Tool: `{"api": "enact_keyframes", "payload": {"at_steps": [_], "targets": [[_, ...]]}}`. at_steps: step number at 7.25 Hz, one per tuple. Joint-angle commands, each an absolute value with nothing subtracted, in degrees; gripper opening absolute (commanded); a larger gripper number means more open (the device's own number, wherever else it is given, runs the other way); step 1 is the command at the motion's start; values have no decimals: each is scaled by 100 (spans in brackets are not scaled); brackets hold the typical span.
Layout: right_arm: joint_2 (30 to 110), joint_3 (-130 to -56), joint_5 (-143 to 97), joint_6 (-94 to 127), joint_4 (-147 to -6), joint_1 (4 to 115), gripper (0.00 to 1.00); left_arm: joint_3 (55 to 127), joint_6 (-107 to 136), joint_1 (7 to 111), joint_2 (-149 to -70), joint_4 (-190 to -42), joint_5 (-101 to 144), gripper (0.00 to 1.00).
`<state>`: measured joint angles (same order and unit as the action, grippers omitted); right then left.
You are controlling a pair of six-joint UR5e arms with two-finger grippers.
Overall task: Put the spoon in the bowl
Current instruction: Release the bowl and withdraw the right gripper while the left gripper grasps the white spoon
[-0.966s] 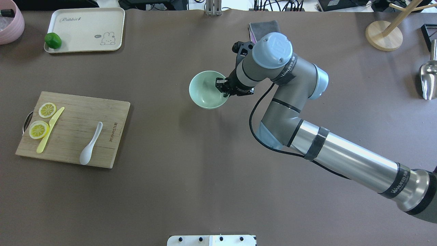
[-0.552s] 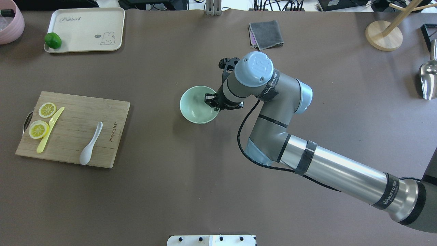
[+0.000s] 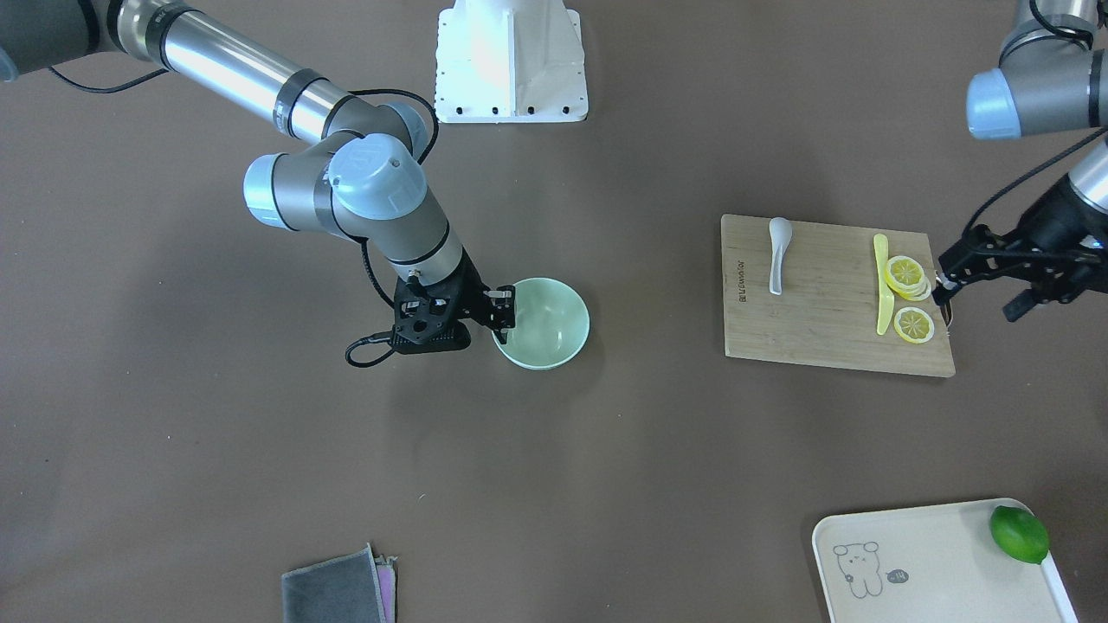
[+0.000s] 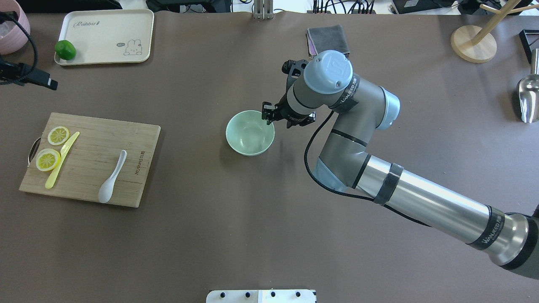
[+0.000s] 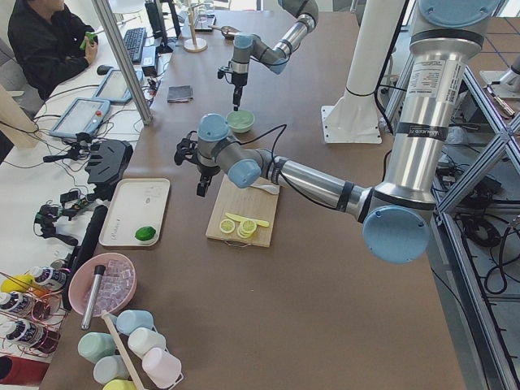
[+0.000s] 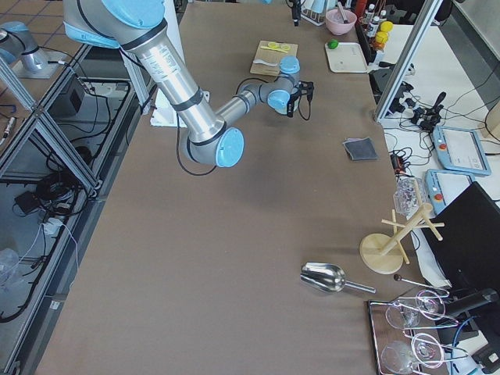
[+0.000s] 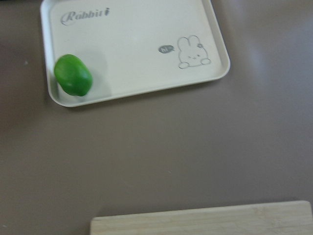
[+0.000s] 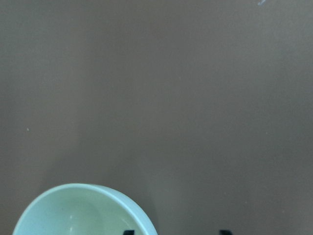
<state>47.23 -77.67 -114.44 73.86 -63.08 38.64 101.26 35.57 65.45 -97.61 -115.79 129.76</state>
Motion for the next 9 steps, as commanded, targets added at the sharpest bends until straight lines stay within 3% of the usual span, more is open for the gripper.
{"api": "enact_keyframes", "payload": {"at_steps": [1,3,5,9], "targets": [[5549,-8425,-12239,6381,-6363,4786,100,10765,4242,5560,-9528,-11584,12484,97],[6403,-8866,-12595,4368,-6434,5464,100,10959,4490,4549,-9283,-11584,11336,97],[6906,-9026,-12665,4105,-6364,5826,100,10978,4491,4081,-9106,-11575,10979,97],[6874,-9096,-13032,3843,-7045,6204,100,10784,4535,3621,-9123,-11602,10784,97]]}}
